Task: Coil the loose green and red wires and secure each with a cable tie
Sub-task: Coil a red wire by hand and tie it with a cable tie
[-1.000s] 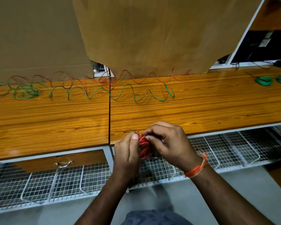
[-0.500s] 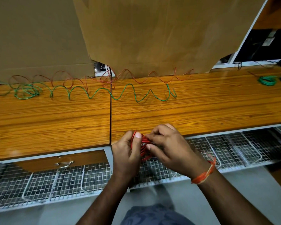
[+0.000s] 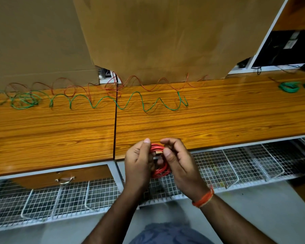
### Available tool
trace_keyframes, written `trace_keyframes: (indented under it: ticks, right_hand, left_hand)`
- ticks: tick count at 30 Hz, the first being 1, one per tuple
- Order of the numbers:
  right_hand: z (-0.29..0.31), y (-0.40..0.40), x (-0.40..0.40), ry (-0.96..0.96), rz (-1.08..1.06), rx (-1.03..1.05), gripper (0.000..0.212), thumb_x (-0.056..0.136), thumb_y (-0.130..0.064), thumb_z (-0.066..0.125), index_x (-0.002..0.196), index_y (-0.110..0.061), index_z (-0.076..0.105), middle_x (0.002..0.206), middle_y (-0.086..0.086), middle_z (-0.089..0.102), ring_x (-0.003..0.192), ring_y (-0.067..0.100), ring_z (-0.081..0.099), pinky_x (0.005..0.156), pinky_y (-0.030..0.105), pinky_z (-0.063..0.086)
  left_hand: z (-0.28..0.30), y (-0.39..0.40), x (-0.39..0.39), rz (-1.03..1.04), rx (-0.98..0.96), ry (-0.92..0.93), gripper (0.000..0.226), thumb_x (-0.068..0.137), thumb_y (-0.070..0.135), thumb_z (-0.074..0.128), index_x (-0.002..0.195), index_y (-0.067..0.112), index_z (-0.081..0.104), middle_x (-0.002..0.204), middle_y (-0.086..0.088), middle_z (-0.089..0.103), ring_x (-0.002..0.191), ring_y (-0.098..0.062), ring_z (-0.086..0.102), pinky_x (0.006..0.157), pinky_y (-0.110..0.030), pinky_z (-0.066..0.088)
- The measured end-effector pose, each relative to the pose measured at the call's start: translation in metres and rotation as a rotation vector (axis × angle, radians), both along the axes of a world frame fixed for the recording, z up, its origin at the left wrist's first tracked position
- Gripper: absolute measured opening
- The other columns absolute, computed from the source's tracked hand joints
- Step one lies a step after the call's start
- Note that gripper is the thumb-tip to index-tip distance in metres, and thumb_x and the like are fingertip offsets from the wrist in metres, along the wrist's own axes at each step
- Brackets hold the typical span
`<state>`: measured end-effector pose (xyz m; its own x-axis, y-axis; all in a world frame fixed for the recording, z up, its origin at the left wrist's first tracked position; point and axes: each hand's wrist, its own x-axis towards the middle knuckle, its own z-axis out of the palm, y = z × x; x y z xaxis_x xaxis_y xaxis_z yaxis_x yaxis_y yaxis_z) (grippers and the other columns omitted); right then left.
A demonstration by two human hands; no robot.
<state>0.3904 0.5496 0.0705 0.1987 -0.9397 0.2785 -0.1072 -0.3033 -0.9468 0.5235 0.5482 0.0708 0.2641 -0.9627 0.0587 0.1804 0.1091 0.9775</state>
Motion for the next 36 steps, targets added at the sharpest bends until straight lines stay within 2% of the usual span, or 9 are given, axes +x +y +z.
trace_keyframes:
  ticks: [3,5,8,15,18,22,29,33,36]
  right_hand:
    - [-0.005,-0.002,0.002,-0.085,-0.07,0.001,0.024,0.103,-0.038,0.05,0.122,-0.025,0.058,0.073,-0.009,0.055,0.062,0.011,0.053,0.056,0.033,0.044]
    - [-0.008,-0.009,-0.004,-0.135,-0.166,0.025,0.022,0.102,-0.042,0.049,0.117,-0.03,0.059,0.068,-0.017,0.051,0.056,0.008,0.044,0.053,0.03,0.036]
    - [-0.01,-0.024,-0.029,-0.15,-0.31,0.023,0.018,0.103,-0.041,0.048,0.108,-0.031,0.062,0.068,-0.02,0.053,0.058,0.007,0.045,0.057,0.029,0.037]
    - [-0.009,-0.049,-0.117,-0.196,-0.439,0.036,0.027,0.102,-0.048,0.046,0.102,-0.03,0.066,0.069,-0.017,0.057,0.064,0.018,0.055,0.061,0.042,0.046]
    - [-0.007,-0.048,-0.152,-0.171,-0.47,0.024,0.025,0.104,-0.04,0.046,0.102,-0.027,0.066,0.064,-0.02,0.055,0.059,0.01,0.05,0.059,0.03,0.041]
    - [-0.002,-0.042,-0.2,-0.203,-0.366,0.059,0.027,0.104,-0.041,0.045,0.109,-0.023,0.065,0.063,-0.011,0.052,0.055,0.013,0.046,0.049,0.028,0.037]
    - [0.0,-0.037,-0.273,-0.123,-0.551,-0.004,0.018,0.104,-0.031,0.053,0.112,-0.019,0.064,0.067,-0.019,0.059,0.055,0.0,0.051,0.053,0.014,0.038]
    - [-0.007,-0.048,-0.311,-0.086,-0.713,-0.044,0.018,0.104,-0.033,0.057,0.102,-0.02,0.07,0.077,-0.013,0.066,0.068,0.007,0.062,0.06,0.02,0.048]
    - [-0.011,-0.061,-0.338,-0.065,-0.815,-0.03,0.029,0.102,-0.037,0.057,0.082,-0.017,0.066,0.066,-0.013,0.06,0.057,0.005,0.054,0.054,0.016,0.041]
  left_hand:
    - [-0.006,-0.007,-0.018,0.16,-0.001,-0.147,0.046,0.104,0.042,0.05,0.067,0.014,0.05,0.053,-0.004,0.042,0.048,-0.02,0.04,0.045,-0.041,0.038]
    - [-0.011,-0.011,-0.036,0.226,-0.016,-0.251,0.049,0.099,0.051,0.048,0.072,0.011,0.047,0.059,-0.011,0.041,0.053,-0.027,0.039,0.048,-0.053,0.04]
    - [-0.005,-0.012,-0.073,0.187,-0.079,-0.263,0.04,0.1,0.05,0.049,0.078,0.017,0.053,0.061,0.001,0.045,0.055,-0.02,0.042,0.049,-0.048,0.039]
    - [0.005,-0.03,-0.163,0.002,-0.018,-0.128,0.036,0.103,0.045,0.053,0.086,0.014,0.056,0.066,0.002,0.05,0.058,-0.018,0.046,0.052,-0.033,0.039]
    - [0.008,-0.035,-0.201,-0.017,0.034,-0.083,0.028,0.109,0.028,0.049,0.086,0.013,0.053,0.063,0.006,0.048,0.056,-0.012,0.044,0.049,-0.027,0.038]
    - [0.002,-0.042,-0.242,0.021,0.088,-0.113,0.029,0.099,0.031,0.052,0.083,0.008,0.058,0.062,-0.004,0.054,0.059,-0.022,0.048,0.053,-0.04,0.041]
    - [0.002,-0.05,-0.312,-0.134,0.088,-0.219,0.026,0.085,0.056,0.056,0.09,0.032,0.062,0.078,-0.024,0.062,0.064,-0.031,0.056,0.055,-0.064,0.049]
    - [0.001,-0.07,-0.352,-0.231,0.048,-0.295,0.039,0.089,0.063,0.055,0.085,0.024,0.055,0.079,-0.031,0.056,0.061,-0.031,0.051,0.054,-0.062,0.047]
    - [-0.002,-0.086,-0.384,-0.306,-0.027,-0.335,0.04,0.101,0.052,0.054,0.08,0.019,0.05,0.069,-0.018,0.052,0.06,-0.028,0.047,0.053,-0.051,0.046]
